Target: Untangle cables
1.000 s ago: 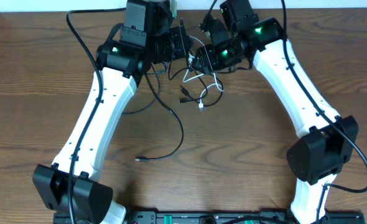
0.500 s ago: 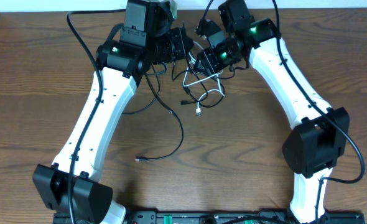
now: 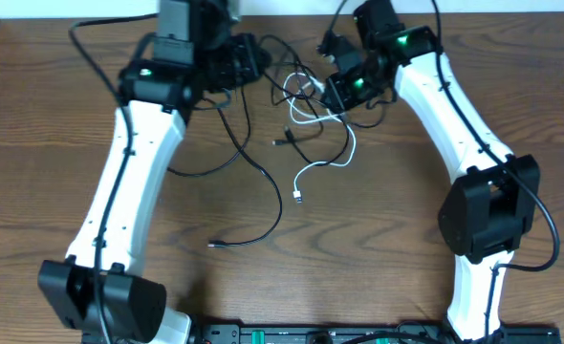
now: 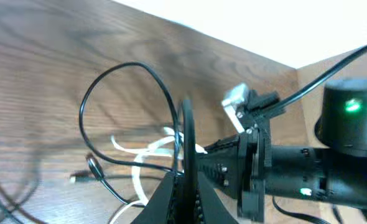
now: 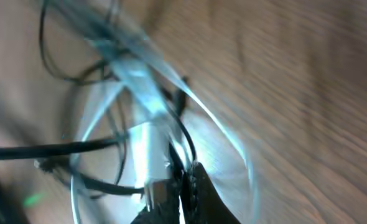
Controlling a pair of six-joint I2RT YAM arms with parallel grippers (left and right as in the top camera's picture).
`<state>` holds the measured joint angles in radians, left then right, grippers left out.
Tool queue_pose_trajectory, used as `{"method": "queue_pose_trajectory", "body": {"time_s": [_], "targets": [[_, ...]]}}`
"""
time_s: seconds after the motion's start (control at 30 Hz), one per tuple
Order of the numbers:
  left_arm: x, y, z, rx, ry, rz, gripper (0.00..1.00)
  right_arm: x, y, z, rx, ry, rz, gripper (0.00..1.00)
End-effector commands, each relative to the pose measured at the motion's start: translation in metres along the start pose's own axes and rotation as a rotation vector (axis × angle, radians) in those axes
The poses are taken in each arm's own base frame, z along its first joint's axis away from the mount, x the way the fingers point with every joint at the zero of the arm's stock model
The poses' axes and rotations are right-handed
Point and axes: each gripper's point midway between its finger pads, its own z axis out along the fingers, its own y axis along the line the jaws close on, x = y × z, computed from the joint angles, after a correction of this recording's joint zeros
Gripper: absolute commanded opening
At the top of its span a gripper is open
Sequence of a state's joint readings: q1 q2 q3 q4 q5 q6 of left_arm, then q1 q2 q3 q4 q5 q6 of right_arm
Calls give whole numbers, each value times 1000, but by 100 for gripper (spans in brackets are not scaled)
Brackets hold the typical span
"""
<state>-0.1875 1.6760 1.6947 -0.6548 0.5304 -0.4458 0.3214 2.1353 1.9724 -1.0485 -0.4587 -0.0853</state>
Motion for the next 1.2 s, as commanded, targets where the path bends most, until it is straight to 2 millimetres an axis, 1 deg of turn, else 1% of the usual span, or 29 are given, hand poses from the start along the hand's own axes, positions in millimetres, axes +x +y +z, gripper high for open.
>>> {"method": "queue_pose_trajectory", "body": {"time_s": [0.0, 0.03, 0.07, 0.13, 0.23, 0.33, 0.47, 0.53, 0.63, 0.73, 0.77, 0.8, 0.87, 0.9, 0.93, 0.97, 1.0, 1.13, 1.17], "targets": [[-31, -13, -72, 54, -157, 15, 7, 31, -49, 13, 84, 71, 168, 1], [-32, -13, -77, 60, -165, 15, 7, 35, -53, 16, 85, 77, 184, 1], [-36, -14, -88, 70, -183, 15, 8, 43, -59, 19, 91, 87, 215, 1], [-38, -16, -102, 92, -204, 17, 7, 57, -73, 25, 117, 111, 276, 1], [-41, -18, -116, 109, -226, 19, 7, 72, -86, 28, 143, 137, 327, 1], [-46, -17, -133, 120, -259, 19, 8, 85, -104, 25, 189, 155, 397, 1], [-52, -19, -150, 157, -292, 18, 7, 94, -122, 19, 233, 158, 464, 1], [-56, -21, -160, 192, -304, 11, 8, 98, -134, 13, 273, 154, 507, 1], [-59, -23, -169, 244, -306, 0, 8, 103, -147, 7, 305, 153, 540, 1], [-57, -27, -171, 277, -289, -11, 7, 102, -148, 6, 290, 146, 546, 1], [-56, -28, -172, 284, -284, -9, 8, 100, -145, 7, 263, 144, 528, 1], [-55, -29, -171, 292, -278, -12, 7, 94, -133, 10, 181, 133, 474, 1], [-54, -32, -170, 297, -272, -12, 7, 78, -100, 12, -26, 93, 348, 1], [-53, -33, -170, 300, -269, -10, 7, 67, -76, 8, -159, 53, 256, 1], [-52, -34, -168, 302, -265, -8, 7, 59, -60, 2, -241, 20, 196, 4], [-52, -36, -167, 306, -261, -5, 7, 53, -49, -4, -279, -3, 160, 8], [-51, -38, -165, 310, -256, -2, 8, 45, -36, -12, -310, -33, 114, 15], [-49, -39, -153, 298, -240, -19, 8, 25, -3, -37, -311, -93, 11, 33], [-50, -38, -149, 290, -237, -24, 8, 19, 12, -48, -310, -120, -36, 42]]}}
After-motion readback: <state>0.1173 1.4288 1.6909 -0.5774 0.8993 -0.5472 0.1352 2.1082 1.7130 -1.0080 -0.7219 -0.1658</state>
